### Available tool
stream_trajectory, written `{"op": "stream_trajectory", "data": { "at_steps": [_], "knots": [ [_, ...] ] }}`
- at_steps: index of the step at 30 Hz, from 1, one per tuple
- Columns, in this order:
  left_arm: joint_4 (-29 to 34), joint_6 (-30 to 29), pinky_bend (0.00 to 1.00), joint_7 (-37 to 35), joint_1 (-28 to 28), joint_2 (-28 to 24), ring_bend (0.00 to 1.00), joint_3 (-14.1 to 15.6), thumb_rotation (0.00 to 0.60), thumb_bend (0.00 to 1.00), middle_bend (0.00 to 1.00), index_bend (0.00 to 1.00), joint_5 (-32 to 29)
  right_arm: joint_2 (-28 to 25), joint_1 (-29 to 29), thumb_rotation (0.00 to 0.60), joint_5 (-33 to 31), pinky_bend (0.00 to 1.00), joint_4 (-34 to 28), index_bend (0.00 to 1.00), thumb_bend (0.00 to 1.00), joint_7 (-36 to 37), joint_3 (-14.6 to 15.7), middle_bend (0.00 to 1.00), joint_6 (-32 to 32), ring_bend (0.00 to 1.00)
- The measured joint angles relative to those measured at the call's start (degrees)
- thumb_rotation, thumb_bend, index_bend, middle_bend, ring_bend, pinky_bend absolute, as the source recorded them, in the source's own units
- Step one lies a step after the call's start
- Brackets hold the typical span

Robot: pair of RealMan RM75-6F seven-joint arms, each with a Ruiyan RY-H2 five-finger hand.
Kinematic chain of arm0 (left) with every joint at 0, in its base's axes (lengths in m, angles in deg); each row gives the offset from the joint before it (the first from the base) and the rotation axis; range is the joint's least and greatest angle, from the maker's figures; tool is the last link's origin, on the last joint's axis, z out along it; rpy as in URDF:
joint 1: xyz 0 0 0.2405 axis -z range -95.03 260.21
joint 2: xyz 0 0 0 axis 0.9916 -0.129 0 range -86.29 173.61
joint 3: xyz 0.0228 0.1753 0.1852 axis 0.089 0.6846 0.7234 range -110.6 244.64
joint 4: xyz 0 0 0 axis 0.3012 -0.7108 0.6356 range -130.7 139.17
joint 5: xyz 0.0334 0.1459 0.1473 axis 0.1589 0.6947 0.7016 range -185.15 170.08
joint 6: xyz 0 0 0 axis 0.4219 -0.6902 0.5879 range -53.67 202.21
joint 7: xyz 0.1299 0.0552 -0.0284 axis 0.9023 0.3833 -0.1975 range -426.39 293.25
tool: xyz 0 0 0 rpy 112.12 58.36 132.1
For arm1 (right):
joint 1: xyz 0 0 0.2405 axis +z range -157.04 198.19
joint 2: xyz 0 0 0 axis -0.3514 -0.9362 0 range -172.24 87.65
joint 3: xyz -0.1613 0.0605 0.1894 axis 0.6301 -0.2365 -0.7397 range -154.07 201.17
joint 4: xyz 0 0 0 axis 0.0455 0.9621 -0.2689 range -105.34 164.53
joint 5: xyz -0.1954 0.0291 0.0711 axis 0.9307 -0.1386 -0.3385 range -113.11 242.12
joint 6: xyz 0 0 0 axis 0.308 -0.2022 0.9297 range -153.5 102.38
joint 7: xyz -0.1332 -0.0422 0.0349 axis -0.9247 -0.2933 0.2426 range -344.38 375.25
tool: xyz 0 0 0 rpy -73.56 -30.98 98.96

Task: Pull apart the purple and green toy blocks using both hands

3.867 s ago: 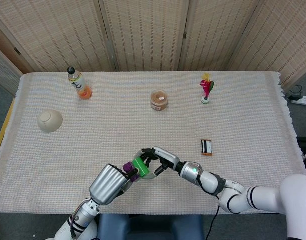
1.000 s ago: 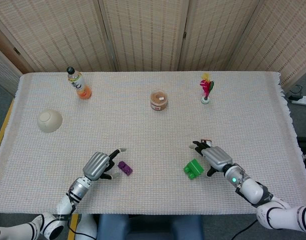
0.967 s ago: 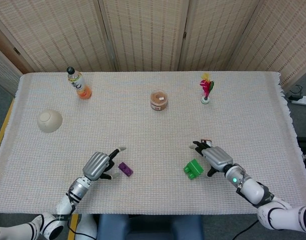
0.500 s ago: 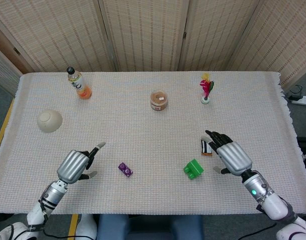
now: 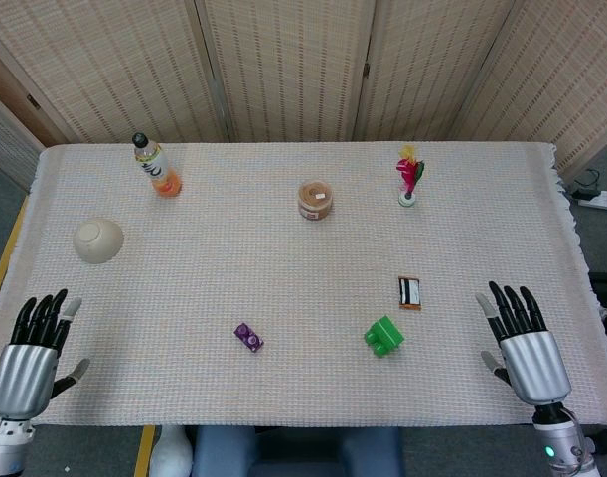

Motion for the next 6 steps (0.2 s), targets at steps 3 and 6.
{"op": "stream_trajectory", "data": {
  "at_steps": [3, 6],
  "knots": [
    [-0.57, -2.25, 0.0, -1.34, -1.1, -0.43, 0.0, 0.22, 0.6, 0.23, 0.0, 0.1, 0.28, -0.62, 0.13, 0.6, -0.45, 0.0, -0.77, 0.0, 0.24, 0.6, 0.1, 0.0, 2.54, 0.0],
    [0.17, 0.75, 0.0, -0.46, -1.58, -1.44, 0.0, 0.29, 0.6, 0.23, 0.0, 0.09, -1.12, -1.51, 0.22, 0.6, -0.9, 0.0, -1.77, 0.0, 0.24, 1.06, -0.08, 0.0, 4.52, 0.0]
  ]
}}
